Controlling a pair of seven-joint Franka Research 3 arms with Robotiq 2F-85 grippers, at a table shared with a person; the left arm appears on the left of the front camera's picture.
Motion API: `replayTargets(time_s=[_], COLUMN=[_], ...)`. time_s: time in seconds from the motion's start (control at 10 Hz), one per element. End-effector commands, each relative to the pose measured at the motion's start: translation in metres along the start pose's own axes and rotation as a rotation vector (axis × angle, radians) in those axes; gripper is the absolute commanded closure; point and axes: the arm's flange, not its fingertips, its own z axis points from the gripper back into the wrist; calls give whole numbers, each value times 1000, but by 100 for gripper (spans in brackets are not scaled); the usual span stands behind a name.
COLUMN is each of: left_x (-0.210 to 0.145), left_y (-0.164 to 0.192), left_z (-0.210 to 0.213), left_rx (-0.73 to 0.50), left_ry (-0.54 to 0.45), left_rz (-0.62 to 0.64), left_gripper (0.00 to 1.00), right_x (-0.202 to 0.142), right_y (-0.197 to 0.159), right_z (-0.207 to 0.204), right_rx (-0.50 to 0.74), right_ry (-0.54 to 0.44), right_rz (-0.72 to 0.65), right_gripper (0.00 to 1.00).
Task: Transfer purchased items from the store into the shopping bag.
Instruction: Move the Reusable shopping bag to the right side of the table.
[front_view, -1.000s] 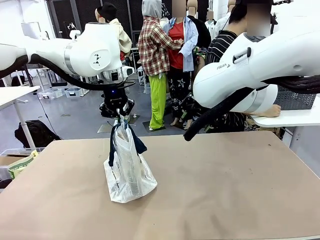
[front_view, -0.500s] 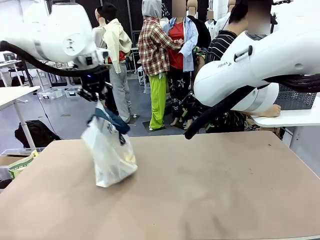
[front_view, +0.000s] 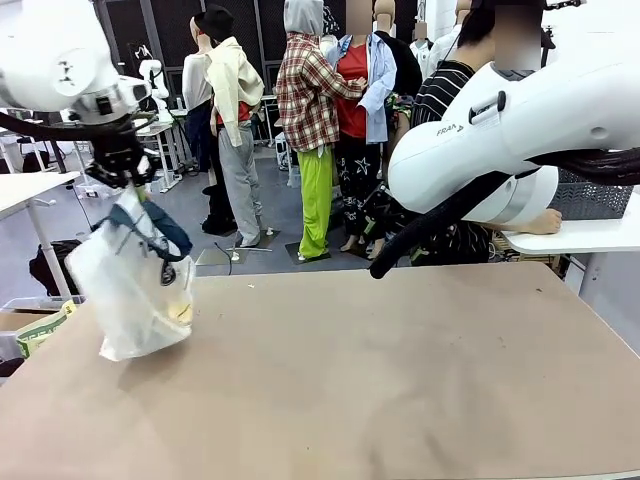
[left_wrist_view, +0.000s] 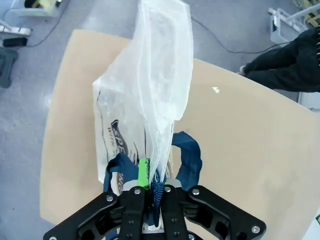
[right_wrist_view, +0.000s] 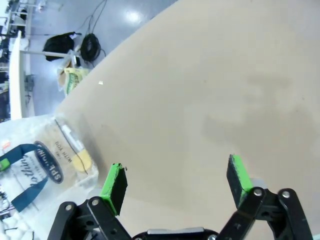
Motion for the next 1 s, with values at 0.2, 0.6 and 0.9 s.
replayTargets(time_s=[0.2,0.6,0.9], left_x=[6,4,15], left_y=[80,110,113], left_z=[-1,-4,-17], left_rx=[34,66,76], left_ry=[59,148,145], left_rz=[81,58,104], left_gripper=[100,96,38], right_x=[-1,-2,-10], right_y=[-6,-57,-99], right_z=[10,77,112], right_rx=[-42,-160,-189], right_ry=[-29,-207,-313], right_rz=[-22,-239,-431], right_gripper=[0,0,0])
